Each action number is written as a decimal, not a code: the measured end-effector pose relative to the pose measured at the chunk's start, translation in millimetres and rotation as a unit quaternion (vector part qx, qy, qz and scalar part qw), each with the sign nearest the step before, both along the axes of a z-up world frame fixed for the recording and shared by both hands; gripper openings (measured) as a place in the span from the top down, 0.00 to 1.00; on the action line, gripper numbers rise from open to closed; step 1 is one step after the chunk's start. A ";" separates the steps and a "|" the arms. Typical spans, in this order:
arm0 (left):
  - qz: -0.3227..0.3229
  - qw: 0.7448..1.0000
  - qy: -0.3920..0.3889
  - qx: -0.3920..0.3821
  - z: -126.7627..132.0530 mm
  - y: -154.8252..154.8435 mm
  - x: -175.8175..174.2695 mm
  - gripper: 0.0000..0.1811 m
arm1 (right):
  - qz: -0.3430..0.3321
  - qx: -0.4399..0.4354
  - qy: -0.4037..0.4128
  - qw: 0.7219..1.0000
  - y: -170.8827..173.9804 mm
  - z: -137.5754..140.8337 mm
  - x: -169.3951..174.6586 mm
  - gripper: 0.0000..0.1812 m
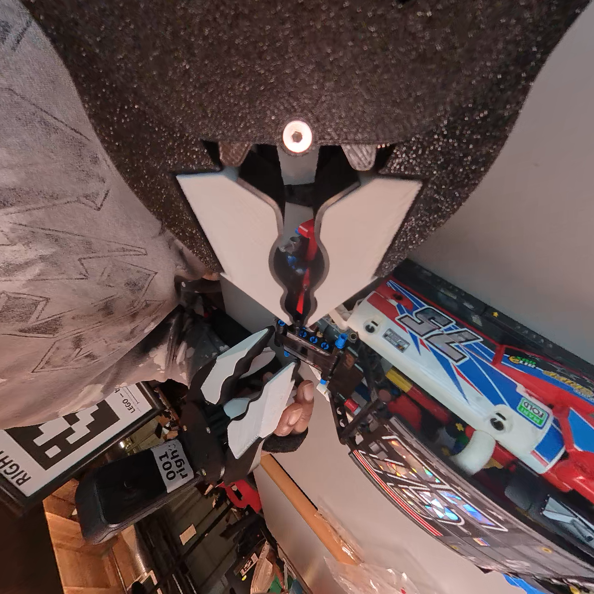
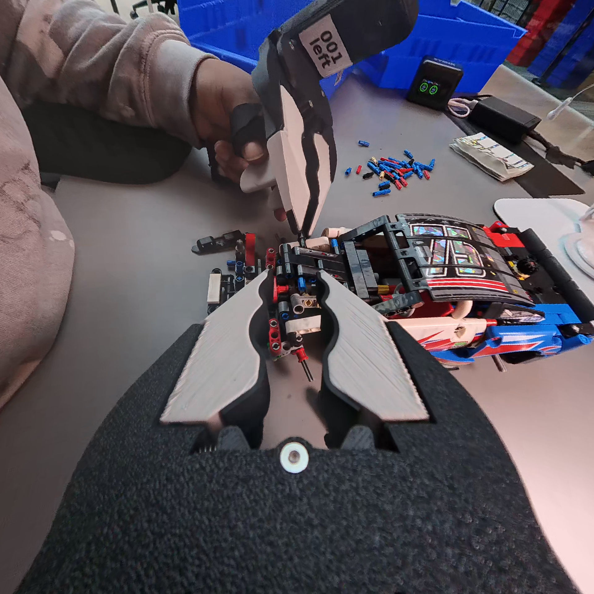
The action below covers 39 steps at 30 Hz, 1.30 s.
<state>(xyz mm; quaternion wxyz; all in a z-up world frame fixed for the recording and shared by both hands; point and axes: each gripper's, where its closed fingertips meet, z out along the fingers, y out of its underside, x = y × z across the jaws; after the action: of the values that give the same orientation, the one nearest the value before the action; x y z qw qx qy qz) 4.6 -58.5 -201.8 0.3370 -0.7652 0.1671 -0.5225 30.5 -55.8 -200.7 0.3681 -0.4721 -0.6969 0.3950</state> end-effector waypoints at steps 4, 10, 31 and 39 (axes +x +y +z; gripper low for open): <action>-0.010 1.000 -0.013 -0.019 -1.4 -0.1 0.5 0.99 | 0.000 -0.008 -0.001 1.000 0.6 0.3 -0.2 0.87; -0.023 0.999 -0.032 -0.036 -0.9 -2.1 1.6 0.99 | 0.001 -0.013 -0.001 1.000 1.0 0.4 -0.8 0.87; 0.032 0.987 -0.102 -0.121 -4.9 2.6 6.3 1.00 | 0.020 0.197 0.026 0.980 2.6 -9.3 -6.5 0.85; 0.081 0.972 -0.155 -0.158 -3.1 3.6 9.0 1.00 | 0.033 0.250 0.053 0.966 1.3 -7.5 -8.2 0.91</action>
<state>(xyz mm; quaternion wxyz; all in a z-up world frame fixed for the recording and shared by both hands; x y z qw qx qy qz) 13.6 -54.9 -204.8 0.2743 -0.7296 -0.0344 -0.6255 22.3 -54.4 -208.2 0.4979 -0.3202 -0.7680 0.2445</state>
